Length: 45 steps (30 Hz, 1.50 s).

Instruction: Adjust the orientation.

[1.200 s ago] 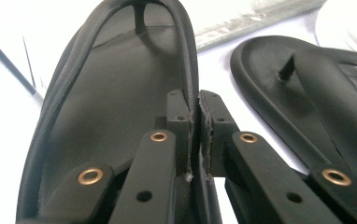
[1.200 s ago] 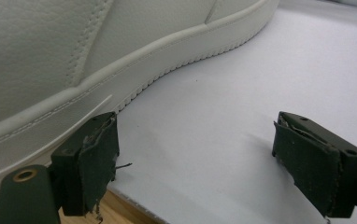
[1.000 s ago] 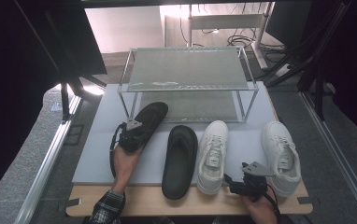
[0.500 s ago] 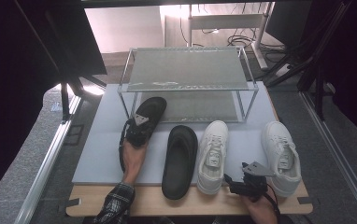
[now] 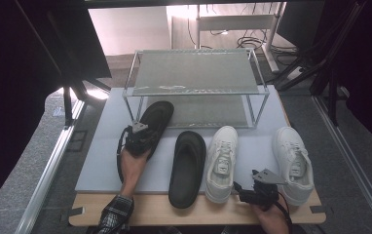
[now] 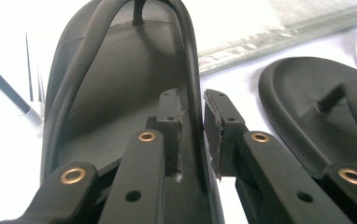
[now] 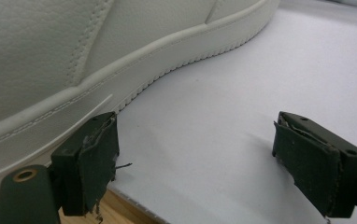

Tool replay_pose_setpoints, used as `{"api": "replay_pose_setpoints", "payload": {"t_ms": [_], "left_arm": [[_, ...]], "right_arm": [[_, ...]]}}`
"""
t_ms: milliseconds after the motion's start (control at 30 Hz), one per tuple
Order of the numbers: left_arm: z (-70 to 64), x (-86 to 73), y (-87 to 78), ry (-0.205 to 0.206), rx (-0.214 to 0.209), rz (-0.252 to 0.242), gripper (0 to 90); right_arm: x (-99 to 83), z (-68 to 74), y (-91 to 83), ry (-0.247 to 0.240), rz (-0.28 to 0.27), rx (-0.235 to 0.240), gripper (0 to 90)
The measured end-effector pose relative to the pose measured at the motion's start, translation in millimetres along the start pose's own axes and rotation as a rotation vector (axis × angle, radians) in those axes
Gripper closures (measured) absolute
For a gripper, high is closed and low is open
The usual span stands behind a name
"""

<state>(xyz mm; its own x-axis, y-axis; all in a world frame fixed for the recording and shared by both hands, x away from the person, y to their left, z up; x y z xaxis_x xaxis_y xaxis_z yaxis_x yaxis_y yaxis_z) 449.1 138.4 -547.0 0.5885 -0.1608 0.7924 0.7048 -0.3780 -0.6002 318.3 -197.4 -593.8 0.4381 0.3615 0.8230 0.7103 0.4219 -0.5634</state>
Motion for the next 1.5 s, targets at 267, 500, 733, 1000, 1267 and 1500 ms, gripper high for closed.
{"api": "replay_pose_setpoints", "payload": {"t_ms": [267,500,733,1000,1267,1500], "left_arm": [[6.1,-5.4,-18.5,-0.001,-0.019,-0.011,78.0],[7.5,-15.8,-31.1,0.031,-0.02,0.015,80.8],[11.0,-33.8,-51.5,0.039,-0.045,0.011,89.4],[17.2,-58.2,-70.7,0.033,-0.065,0.016,89.9],[25.7,-82.5,-73.4,0.017,-0.056,0.042,89.8],[28.4,-89.2,-67.7,0.033,-0.036,0.064,89.7]], "right_arm": [[0.1,0.1,0.1,0.001,-0.001,0.001,14.8],[0.1,0.1,0.1,0.001,-0.001,0.001,14.8],[0.1,0.1,0.1,0.001,-0.001,0.001,14.8],[0.1,0.1,0.1,0.0,-0.001,0.0,14.7],[0.0,0.0,0.0,0.0,0.001,0.0,14.8],[0.0,0.0,0.0,0.0,0.001,0.0,14.8]]}}
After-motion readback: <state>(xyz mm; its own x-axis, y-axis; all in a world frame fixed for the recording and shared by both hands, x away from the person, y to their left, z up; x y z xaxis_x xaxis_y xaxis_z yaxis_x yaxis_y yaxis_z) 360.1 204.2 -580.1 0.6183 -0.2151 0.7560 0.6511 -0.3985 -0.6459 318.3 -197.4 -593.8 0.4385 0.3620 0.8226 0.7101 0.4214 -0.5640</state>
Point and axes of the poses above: each handheld gripper's, and its own axes: y roughly forward along the jaws, x roughly out of its top, z roughly to its left, the point moved 10 cm from there along y, roughly forward along the jaws, and after that the axes turned 5 degrees about -y, right-handed, at the moved point
